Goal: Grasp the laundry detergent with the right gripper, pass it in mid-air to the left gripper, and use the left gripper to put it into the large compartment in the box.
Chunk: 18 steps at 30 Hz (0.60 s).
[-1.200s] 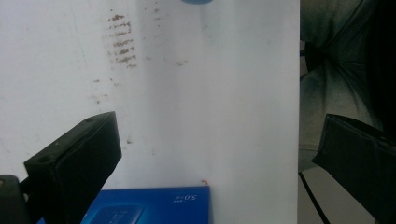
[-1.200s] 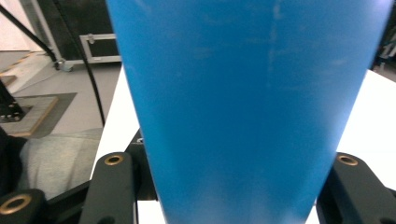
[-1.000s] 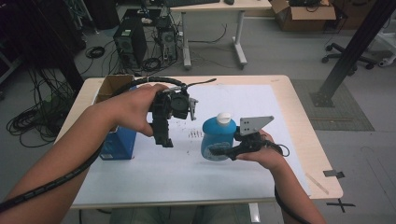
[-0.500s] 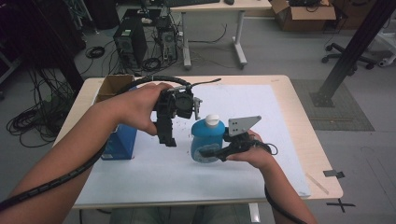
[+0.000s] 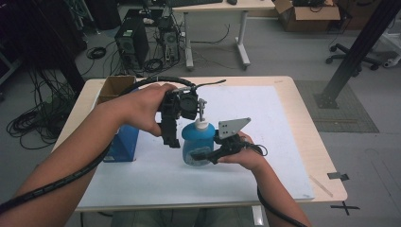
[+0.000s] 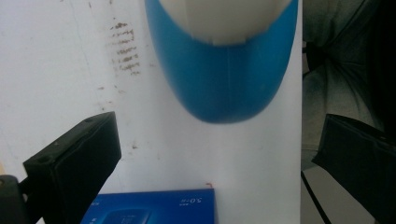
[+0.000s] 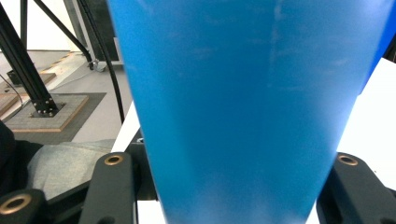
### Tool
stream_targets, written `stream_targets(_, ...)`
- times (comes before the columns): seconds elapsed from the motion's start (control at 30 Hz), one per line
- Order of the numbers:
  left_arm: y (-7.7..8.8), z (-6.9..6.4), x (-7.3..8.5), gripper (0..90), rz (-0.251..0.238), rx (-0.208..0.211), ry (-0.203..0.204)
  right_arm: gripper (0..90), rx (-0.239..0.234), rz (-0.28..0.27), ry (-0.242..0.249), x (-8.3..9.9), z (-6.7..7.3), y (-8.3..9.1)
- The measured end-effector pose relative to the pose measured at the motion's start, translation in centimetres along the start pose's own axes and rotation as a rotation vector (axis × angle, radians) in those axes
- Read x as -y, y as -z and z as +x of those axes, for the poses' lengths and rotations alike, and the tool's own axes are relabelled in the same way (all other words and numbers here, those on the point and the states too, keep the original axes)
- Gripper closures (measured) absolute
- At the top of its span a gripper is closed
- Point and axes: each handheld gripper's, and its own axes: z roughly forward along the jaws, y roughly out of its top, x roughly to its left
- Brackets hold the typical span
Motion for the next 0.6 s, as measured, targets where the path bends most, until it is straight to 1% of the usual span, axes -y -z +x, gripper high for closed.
stream_targets(0.03,0.0,0.0,-0.1,0.2,-0.001,0.000,-0.002,44.0,-0.004,-0.006,-0.001,0.0,-0.1,-0.4)
stream_targets(0.17,-0.1,-0.1,-0.2,0.2,-0.004,0.002,-0.006,44.0,-0.007,0.002,-0.001,-0.1,-0.2,-1.0)
stream_targets(0.37,-0.5,-0.2,-0.2,0.2,-0.002,0.006,-0.002,44.0,-0.019,0.000,0.005,-0.5,-0.2,-2.3)
stream_targets(0.47,-0.6,-0.2,-0.2,0.2,0.003,0.003,0.002,44.0,-0.022,0.002,0.009,-0.6,-0.2,-2.6)
stream_targets(0.53,-0.7,-0.2,-0.2,0.2,0.002,-0.001,0.007,44.0,-0.025,-0.008,0.008,-0.7,-0.2,-2.9)
stream_targets(0.6,-0.8,-0.3,-0.2,0.2,0.003,0.000,0.003,44.0,-0.025,-0.008,0.008,-0.7,-0.2,-3.0)
